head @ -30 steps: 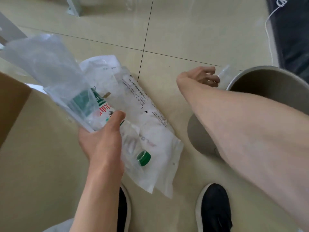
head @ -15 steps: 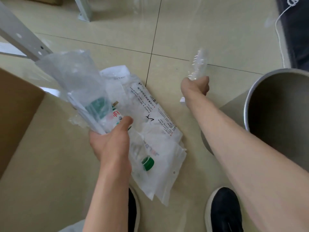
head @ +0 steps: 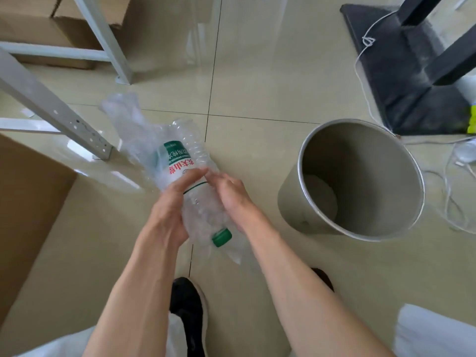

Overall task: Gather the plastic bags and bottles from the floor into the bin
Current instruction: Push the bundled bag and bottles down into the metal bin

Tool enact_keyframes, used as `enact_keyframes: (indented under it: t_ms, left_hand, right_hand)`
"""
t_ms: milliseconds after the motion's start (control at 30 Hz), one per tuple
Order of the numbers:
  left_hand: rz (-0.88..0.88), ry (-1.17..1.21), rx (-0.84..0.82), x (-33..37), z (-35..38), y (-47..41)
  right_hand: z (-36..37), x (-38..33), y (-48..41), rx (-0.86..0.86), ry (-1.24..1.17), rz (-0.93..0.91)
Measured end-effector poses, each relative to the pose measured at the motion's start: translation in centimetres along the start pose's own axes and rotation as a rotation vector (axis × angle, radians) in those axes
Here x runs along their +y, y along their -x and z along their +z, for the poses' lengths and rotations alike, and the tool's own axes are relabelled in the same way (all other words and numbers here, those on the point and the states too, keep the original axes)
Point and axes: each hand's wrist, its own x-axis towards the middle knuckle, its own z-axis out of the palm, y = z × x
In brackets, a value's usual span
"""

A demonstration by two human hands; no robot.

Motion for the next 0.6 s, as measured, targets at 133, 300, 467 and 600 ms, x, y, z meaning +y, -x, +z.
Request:
enact_keyframes:
  t_ms: [133, 300, 467, 600]
  left_hand:
    - [0.118, -0.114, 0.012, 2.3, 2.3, 3.3]
    - [0.213, -0.161, -0.032, 5.4, 7.0, 8.6]
    - [0.300, -0.190, -0.170, 7.6, 12.5, 13.7]
    - [0.374, -0.213, -0.232, 9.3, 16.9, 18.4]
  right_hand:
    - [-0.1, -3.1, 3.0, 0.012, -0.009, -0.070]
    - [-2.6, -9.3, 7.6, 0.013, -0.016, -0.138]
    - [-6.8, -16.0, 13.2, 0.046, 0.039, -0.260]
    - [-10.4, -20.4, 17.2, 0.099, 0.017, -0.318]
